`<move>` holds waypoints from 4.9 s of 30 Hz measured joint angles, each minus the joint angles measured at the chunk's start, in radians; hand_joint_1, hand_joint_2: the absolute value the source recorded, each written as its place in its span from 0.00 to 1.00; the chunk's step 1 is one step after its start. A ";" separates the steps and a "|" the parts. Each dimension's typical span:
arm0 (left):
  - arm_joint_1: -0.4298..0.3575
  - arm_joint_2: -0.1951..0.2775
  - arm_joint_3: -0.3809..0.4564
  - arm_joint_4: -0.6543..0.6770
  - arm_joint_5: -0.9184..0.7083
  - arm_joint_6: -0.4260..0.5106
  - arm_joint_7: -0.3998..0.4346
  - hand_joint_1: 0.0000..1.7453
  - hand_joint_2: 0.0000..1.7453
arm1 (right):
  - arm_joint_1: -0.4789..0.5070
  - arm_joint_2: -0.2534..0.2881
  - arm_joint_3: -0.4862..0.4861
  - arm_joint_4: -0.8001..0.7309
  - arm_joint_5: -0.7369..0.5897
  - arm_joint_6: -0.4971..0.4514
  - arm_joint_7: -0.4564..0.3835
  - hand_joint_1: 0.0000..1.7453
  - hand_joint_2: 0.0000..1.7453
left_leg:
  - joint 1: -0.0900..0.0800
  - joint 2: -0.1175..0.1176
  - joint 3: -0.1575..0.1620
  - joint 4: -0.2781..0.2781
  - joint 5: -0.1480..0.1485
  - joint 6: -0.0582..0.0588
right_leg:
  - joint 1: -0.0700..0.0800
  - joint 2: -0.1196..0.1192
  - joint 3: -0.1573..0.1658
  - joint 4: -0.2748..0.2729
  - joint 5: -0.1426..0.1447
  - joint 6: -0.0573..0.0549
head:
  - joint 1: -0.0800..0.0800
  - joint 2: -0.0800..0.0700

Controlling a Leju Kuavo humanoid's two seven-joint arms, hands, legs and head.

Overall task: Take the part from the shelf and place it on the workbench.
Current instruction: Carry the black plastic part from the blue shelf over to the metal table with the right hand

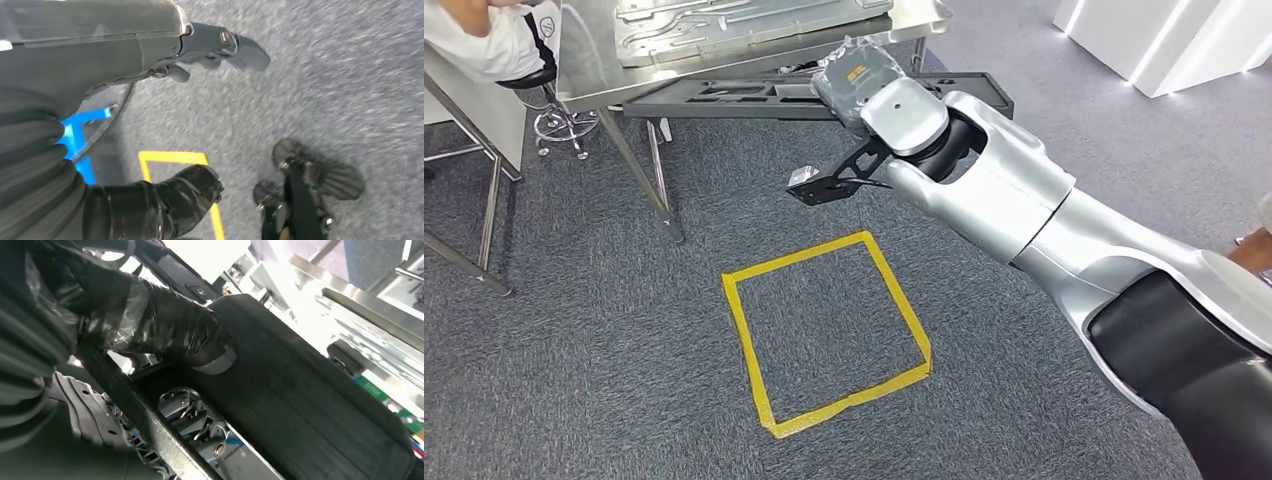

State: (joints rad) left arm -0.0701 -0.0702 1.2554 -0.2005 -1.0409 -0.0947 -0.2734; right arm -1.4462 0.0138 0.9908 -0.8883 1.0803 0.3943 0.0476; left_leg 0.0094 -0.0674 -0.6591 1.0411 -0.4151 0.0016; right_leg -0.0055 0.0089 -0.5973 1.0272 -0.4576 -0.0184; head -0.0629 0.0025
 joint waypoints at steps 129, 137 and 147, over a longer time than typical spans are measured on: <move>-0.005 -0.001 -0.011 -0.002 -0.037 0.023 0.044 0.00 1.00 | -0.042 0.023 0.014 0.063 0.053 0.001 -0.022 1.00 1.00 | 0.016 0.068 -0.097 0.235 -0.085 -0.037 | -0.014 0.000 0.063 0.001 -0.055 0.000 | 0.006 0.000; -0.002 0.006 -0.010 -0.002 -0.039 0.023 0.045 0.00 1.00 | -0.039 0.021 0.015 0.037 0.048 0.009 -0.027 1.00 1.00 | 0.002 0.070 0.017 -0.026 0.014 0.008 | -0.013 0.001 0.125 0.013 -0.090 0.038 | 0.006 0.000; 0.011 0.002 -0.004 -0.001 -0.035 0.033 0.067 0.00 1.00 | 0.009 -0.010 0.021 0.038 0.040 0.015 -0.028 1.00 1.00 | -0.004 0.045 0.190 -0.066 -0.097 0.025 | 0.002 -0.002 -0.133 0.080 -0.024 0.017 | 0.007 0.000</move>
State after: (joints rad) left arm -0.0592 -0.0682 1.2513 -0.2010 -1.0760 -0.0619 -0.2065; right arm -1.4372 0.0036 1.0120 -0.8504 1.1201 0.4092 0.0200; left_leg 0.0057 -0.0221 -0.4688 0.9750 -0.5119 0.0262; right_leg -0.0035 0.0067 -0.7304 1.1074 -0.4814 -0.0011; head -0.0554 0.0025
